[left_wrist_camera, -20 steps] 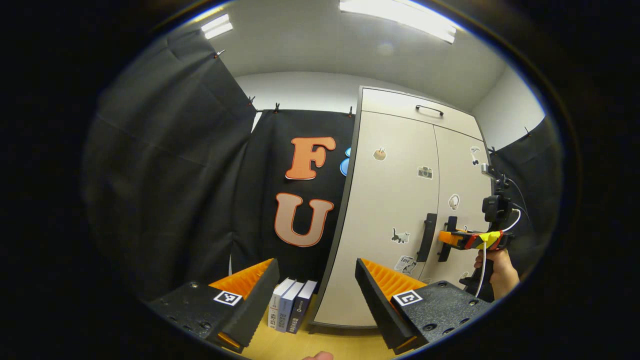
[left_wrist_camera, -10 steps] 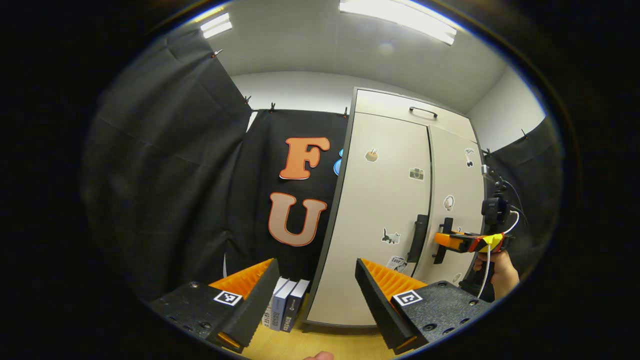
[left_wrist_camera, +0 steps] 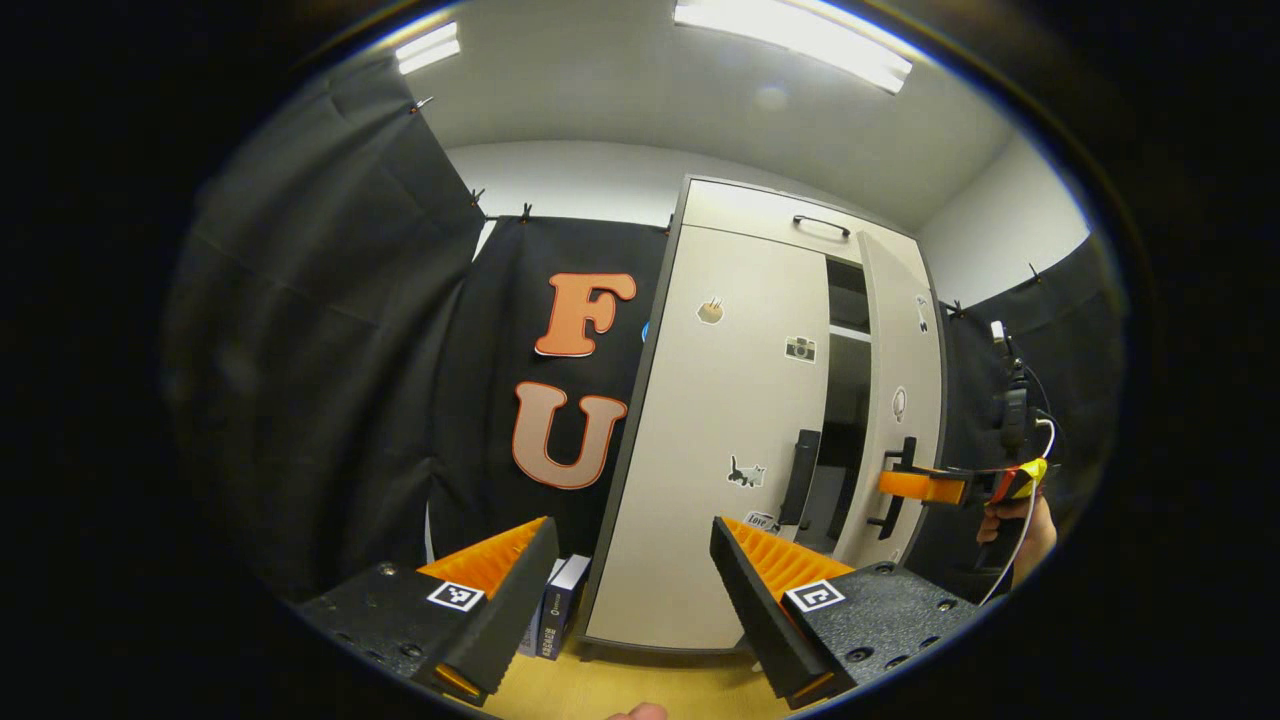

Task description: Open the right door of the double-door shoe cabinet with the right hand, and open the left door with the left hand.

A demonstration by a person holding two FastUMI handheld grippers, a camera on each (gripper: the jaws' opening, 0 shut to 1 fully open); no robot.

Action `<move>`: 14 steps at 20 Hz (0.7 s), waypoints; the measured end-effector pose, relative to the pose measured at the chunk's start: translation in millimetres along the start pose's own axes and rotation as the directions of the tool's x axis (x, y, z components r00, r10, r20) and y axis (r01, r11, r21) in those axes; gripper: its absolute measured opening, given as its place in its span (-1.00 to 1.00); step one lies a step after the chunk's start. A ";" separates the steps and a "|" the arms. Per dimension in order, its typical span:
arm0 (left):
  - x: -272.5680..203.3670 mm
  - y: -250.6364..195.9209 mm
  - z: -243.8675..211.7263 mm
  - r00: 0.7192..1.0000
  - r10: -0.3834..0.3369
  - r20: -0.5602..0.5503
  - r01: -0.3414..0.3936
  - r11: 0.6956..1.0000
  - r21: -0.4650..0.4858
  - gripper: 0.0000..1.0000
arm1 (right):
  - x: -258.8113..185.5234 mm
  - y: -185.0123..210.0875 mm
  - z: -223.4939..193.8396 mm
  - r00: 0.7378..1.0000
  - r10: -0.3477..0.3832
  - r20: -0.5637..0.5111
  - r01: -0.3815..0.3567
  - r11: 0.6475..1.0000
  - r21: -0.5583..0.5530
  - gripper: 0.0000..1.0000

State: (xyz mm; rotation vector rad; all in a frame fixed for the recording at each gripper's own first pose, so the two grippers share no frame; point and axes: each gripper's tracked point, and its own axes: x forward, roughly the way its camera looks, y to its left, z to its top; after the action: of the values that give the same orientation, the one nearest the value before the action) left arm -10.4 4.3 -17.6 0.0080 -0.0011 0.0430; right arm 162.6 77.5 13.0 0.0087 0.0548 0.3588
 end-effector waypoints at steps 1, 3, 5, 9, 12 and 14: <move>0.0 -1.6 0.2 1.000 -0.003 0.001 0.003 1.000 0.000 0.89 | -7.7 -2.0 -0.8 1.000 0.002 -0.003 -0.002 1.000 -0.004 -0.49; 0.9 -3.5 0.8 1.000 -0.007 0.005 0.007 1.000 0.000 0.89 | -25.0 -6.1 -0.7 1.000 0.008 -0.008 -0.009 1.000 -0.005 -0.50; 4.3 -5.6 -0.1 1.000 -0.009 0.007 0.009 1.000 -0.003 0.89 | -39.6 -10.0 -0.9 1.000 0.016 -0.016 -0.016 1.000 -0.008 -0.50; 8.0 -7.4 -3.9 1.000 -0.009 0.006 0.009 1.000 -0.016 0.89 | -69.7 -24.7 -2.1 0.999 0.023 -0.031 -0.024 0.999 -0.027 -0.50; 13.3 -12.4 -5.8 1.000 -0.019 0.010 0.019 1.000 -0.021 0.89 | -92.4 -39.8 -1.0 0.999 0.022 -0.031 -0.022 1.000 -0.001 -0.50; 16.1 -16.9 -8.8 1.000 -0.030 0.008 0.030 0.999 -0.023 0.89 | -102.8 -47.7 -0.7 0.999 0.017 -0.030 -0.016 1.000 0.020 -0.50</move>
State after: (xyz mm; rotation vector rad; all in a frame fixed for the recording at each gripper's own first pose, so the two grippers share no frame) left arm 6.4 -11.8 -26.5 -0.0148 -0.0092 0.0127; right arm 83.2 -3.3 16.8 0.0238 0.0878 0.3751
